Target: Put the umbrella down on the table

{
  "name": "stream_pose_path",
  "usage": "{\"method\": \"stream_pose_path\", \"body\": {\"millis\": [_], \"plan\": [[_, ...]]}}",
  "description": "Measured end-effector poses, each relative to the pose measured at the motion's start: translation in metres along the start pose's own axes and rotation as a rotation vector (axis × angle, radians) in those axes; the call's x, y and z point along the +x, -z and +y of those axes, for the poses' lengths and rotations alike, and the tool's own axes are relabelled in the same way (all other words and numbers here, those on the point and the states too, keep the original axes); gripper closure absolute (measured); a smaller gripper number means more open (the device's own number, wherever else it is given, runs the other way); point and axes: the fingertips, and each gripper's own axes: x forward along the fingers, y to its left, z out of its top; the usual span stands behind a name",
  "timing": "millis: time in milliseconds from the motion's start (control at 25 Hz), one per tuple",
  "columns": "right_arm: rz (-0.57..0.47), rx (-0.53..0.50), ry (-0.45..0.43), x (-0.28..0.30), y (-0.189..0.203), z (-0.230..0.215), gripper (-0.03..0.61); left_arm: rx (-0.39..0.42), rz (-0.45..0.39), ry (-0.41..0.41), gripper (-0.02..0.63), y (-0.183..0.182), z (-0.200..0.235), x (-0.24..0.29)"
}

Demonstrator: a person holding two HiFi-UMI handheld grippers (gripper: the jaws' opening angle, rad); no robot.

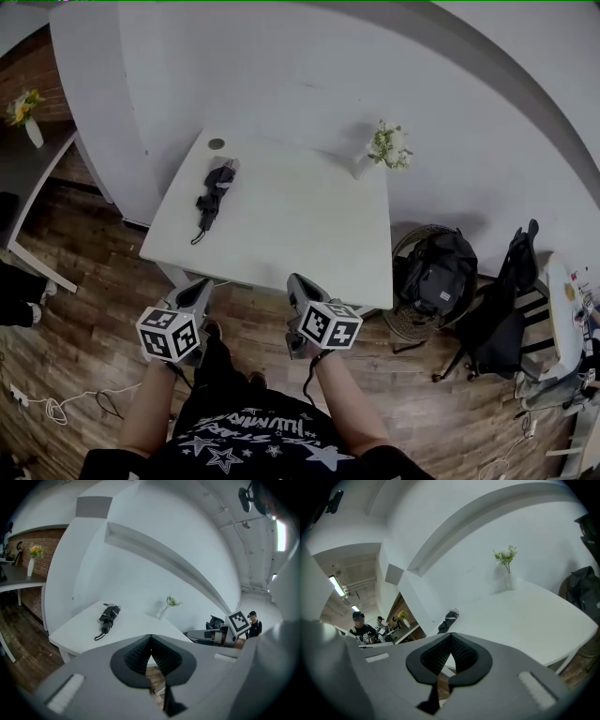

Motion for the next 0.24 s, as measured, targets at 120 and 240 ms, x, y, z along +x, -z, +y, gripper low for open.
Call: {"method": "stream_pose_path", "body": {"millis": [120, 240], "plan": [[-0.001, -0.012, -0.008, 0.0017, -0.0027, 0.0027, 0.565, 0.006, -0.004, -0.001, 0.611, -0.0027, 0.0003, 0.0015], [-0.006, -0.027, -0.014, 0.0023, -0.0079, 0.0058, 0.565, 0.016, -0.008, 0.003, 0.611, -0.0075, -0.0003, 0.0044]]}}
